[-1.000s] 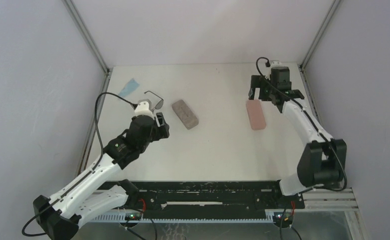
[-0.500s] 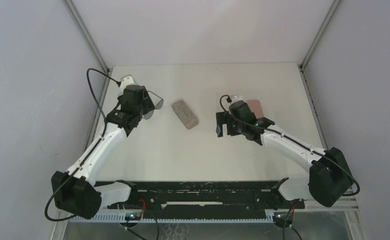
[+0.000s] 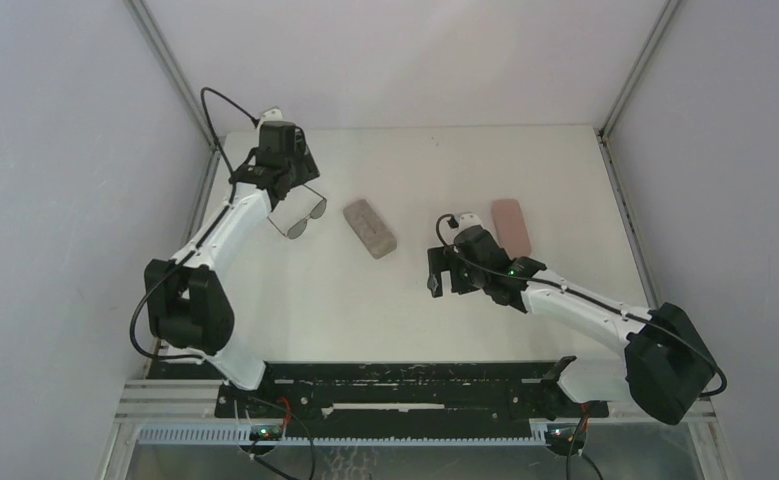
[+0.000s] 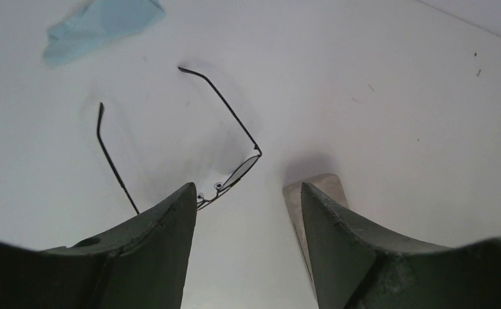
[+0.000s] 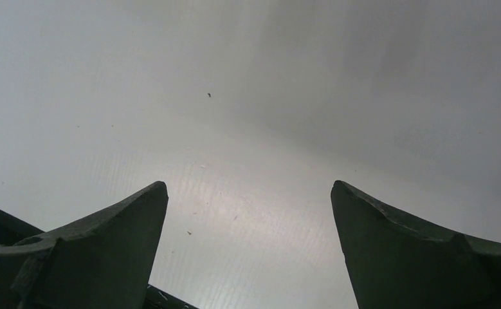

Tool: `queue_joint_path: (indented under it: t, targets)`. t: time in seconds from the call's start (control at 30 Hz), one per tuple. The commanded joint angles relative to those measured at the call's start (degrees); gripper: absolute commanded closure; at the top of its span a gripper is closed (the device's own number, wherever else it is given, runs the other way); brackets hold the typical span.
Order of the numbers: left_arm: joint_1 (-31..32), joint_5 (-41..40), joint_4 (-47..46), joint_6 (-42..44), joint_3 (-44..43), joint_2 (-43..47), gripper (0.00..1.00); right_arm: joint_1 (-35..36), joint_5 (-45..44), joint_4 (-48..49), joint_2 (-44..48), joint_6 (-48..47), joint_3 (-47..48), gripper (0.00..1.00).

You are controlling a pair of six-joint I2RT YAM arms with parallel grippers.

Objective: Organize the sunglasses
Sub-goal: Move the sunglasses case at the center of the board.

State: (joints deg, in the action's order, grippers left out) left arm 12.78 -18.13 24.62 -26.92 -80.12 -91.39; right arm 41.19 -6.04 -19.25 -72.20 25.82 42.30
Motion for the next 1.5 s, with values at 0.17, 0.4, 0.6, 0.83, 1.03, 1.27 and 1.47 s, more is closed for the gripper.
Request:
queue_joint_path:
  t: [0.17,0.4,0.6,0.83,1.03,1.27,1.47]
  targets:
    - [2.01,5.99,-1.96,0.24,6.13,7.36,0.35,0.64,2.88,9.53,-10.01,-9.92,11.02,0.02]
    - [7.34,4.72,-4.59,-5.49,24.73,26.28,0.34,1.35,4.07,6.81,-28.23,-17.83,30.26,0.0]
    - [9.11,5.62,-2.89,-7.89,35.33,40.68,0.33,1.85,5.2,0.84,-42.29,-21.77,46.43,0.0]
    - [9.11,4.94,1.38,-8.06,39.65,52.46,0.31,1.97,4.45,-5.47,-53.3,-23.65,59.14,0.01]
    - [9.11,6.09,1.96,-8.09,40.88,54.39,0.31,1.57,5.3,-7.62,-56.43,-23.89,62.2,0.06]
    - [9.11,6.46,1.59,-7.62,42.64,54.75,0.33,1.52,5.73,-7.88,-57.3,-24.06,63.0,0.18]
    - [9.1,6.3,1.48,-7.39,43.15,55.73,0.33,1.59,5.29,-7.71,-55.8,-23.47,62.59,0.41]
